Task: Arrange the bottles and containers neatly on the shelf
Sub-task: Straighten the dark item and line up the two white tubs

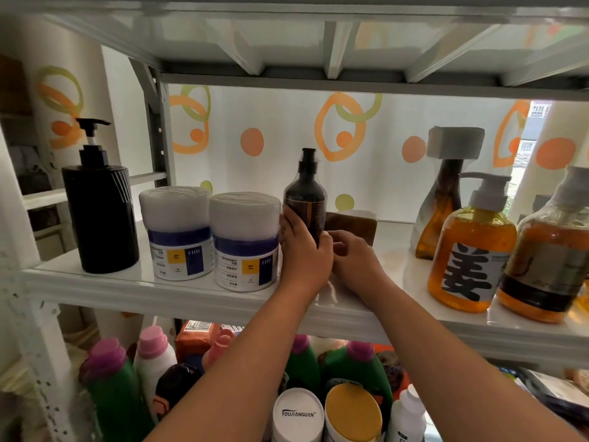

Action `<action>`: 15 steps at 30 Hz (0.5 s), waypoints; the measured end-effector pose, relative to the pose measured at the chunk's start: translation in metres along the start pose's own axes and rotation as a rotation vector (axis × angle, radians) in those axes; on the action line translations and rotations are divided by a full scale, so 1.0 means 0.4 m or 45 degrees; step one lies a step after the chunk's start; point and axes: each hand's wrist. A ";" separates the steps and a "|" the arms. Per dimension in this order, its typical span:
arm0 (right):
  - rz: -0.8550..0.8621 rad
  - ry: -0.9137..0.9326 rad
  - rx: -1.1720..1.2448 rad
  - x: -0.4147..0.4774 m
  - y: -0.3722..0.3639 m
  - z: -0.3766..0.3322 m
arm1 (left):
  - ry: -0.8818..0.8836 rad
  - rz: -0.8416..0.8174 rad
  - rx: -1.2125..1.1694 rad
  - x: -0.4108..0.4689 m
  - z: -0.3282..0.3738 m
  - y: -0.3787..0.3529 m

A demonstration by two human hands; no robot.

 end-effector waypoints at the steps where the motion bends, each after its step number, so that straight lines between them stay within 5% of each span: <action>1: -0.029 0.013 0.001 -0.003 0.000 -0.004 | 0.001 -0.001 -0.002 0.002 -0.001 -0.001; 5: -0.170 0.029 -0.076 -0.012 0.000 -0.022 | 0.028 0.050 0.074 0.008 -0.005 -0.001; 10: -0.308 0.155 -0.529 0.007 -0.006 -0.045 | -0.016 0.168 0.275 -0.001 0.007 -0.006; 15: -0.412 0.058 -0.544 0.031 -0.029 -0.050 | -0.107 0.227 0.450 0.002 0.003 -0.013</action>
Point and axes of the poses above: each hand's wrist, its own x-axis towards the middle knuckle, its own y-axis out of the back of the hand, z = x × y, and after that the axes turned 1 degree about z, right-handed
